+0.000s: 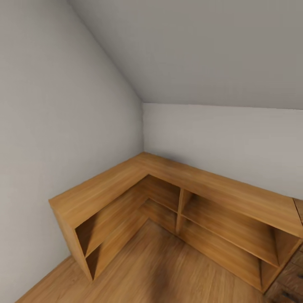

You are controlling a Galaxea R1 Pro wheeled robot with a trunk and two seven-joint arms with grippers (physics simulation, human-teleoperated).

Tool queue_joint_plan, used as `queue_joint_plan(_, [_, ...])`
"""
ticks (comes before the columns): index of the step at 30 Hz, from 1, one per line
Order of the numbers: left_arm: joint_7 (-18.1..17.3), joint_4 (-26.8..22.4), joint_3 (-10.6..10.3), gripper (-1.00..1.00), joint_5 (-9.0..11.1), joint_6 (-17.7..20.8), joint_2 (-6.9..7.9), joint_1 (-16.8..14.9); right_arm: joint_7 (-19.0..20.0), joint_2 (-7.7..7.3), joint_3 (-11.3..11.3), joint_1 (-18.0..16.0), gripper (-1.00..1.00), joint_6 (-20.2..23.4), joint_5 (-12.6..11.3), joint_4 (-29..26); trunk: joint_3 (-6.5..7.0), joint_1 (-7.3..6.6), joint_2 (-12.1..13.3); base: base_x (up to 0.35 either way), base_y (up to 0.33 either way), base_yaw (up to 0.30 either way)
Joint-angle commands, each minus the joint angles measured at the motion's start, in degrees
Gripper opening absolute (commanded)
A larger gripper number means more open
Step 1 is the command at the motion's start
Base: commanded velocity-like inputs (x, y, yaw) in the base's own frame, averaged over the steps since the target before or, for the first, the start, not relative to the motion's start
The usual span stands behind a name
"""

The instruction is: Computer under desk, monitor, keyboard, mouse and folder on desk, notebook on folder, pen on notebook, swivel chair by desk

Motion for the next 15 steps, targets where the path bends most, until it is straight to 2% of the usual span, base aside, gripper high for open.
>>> queue_joint_plan(1, [0.3,0.0,-0.5,1.00,0.4,-0.2,0.03,0.0,-0.5,-0.01,0.4,-0.1,1.00,-0.1,0.2,0.1,-0.07,0.01,0.0,0.109,0.029,-0.300])
queue_joint_plan(8, [0.3,0.0,-0.5,1.00,0.4,-0.3,0.03,0.0,-0.5,-0.01,0.4,-0.1,1.00,-0.2,0.2,0.1,-0.07,0.01,0.0,0.219,0.106,-0.300])
queue_joint_plan(15, [0.3,0.0,-0.5,1.00,0.4,-0.3,0.03,0.0,-0.5,-0.01,0.4,-0.1,1.00,-0.3,0.2,0.1,-0.07,0.01,0.0,0.147,0.125,-0.300])
